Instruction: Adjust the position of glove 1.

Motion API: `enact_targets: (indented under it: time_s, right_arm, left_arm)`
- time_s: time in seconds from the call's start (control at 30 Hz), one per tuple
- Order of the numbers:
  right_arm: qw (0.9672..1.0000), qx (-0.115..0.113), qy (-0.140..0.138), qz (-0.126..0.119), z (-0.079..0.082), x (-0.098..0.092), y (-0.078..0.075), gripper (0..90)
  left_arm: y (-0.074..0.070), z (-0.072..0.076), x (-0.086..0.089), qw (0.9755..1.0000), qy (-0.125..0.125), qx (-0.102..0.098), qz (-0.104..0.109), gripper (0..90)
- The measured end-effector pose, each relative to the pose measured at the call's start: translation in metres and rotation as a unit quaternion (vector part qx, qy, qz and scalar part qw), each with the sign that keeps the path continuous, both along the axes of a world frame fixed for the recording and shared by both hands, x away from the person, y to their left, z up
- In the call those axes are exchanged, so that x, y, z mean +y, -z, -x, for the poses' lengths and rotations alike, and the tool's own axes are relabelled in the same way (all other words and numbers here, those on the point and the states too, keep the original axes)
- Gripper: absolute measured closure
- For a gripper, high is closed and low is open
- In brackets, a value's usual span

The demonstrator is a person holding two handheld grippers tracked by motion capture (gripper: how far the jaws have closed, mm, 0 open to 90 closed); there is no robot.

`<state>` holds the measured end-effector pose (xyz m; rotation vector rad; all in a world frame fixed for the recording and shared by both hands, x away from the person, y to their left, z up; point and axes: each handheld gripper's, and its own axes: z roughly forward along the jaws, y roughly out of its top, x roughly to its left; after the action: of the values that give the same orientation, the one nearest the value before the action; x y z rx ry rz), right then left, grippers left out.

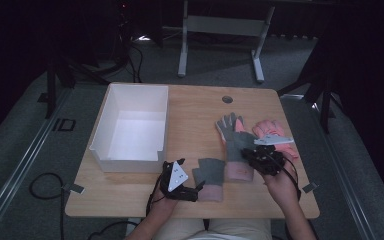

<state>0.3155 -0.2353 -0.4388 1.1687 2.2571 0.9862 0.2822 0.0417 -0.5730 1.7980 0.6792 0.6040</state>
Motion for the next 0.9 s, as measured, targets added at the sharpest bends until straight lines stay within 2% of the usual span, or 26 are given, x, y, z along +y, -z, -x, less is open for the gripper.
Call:
enact_targets:
  time_s: [0.1, 0.2, 0.3, 0.37, 0.47, 0.5, 0.63, 0.83, 0.9]
  right_arm:
    - [0.9999, 0.002, -0.012, 0.003, -0.002, 0.016, 0.004, 84.7]
    - [0.9997, 0.009, -0.021, 0.005, -0.005, 0.027, 0.012, 84.7]
    - [0.9994, 0.023, -0.023, 0.007, -0.007, 0.038, 0.026, 84.7]
    - [0.999, 0.033, -0.027, 0.009, -0.007, 0.045, 0.035, 84.7]
    - [0.9984, 0.043, -0.036, 0.008, -0.006, 0.051, 0.043, 84.7]
    - [0.9976, 0.055, -0.04, 0.009, -0.005, 0.058, 0.052, 84.6]
    - [0.996, 0.073, -0.049, 0.014, -0.004, 0.066, 0.068, 84.5]
    - [0.9942, 0.095, -0.051, 0.004, -0.001, 0.073, 0.08, 84.6]
    - [0.9938, 0.097, -0.054, 0.007, 0.0, 0.075, 0.082, 84.5]
  left_arm:
    - [-0.002, 0.003, 0.002, 0.9996, 0.013, -0.011, 0.021, 0.0]
    - [-0.003, 0.004, 0.003, 0.9992, 0.022, -0.018, 0.027, 0.0]
    - [-0.004, 0.008, 0.003, 0.9984, 0.032, -0.03, 0.036, 0.0]
    - [-0.004, 0.008, 0.004, 0.9979, 0.037, -0.03, 0.043, 0.0]
    - [-0.004, 0.008, 0.004, 0.9982, 0.035, -0.026, 0.042, 0.0]
    - [-0.004, 0.007, 0.004, 0.9981, 0.035, -0.026, 0.042, 0.0]
    - [-0.004, 0.007, 0.005, 0.9981, 0.033, -0.025, 0.045, 0.0]
    - [-0.004, 0.006, 0.004, 0.9985, 0.03, -0.023, 0.039, 0.0]
    - [-0.004, 0.006, 0.004, 0.9985, 0.031, -0.022, 0.038, 0.0]
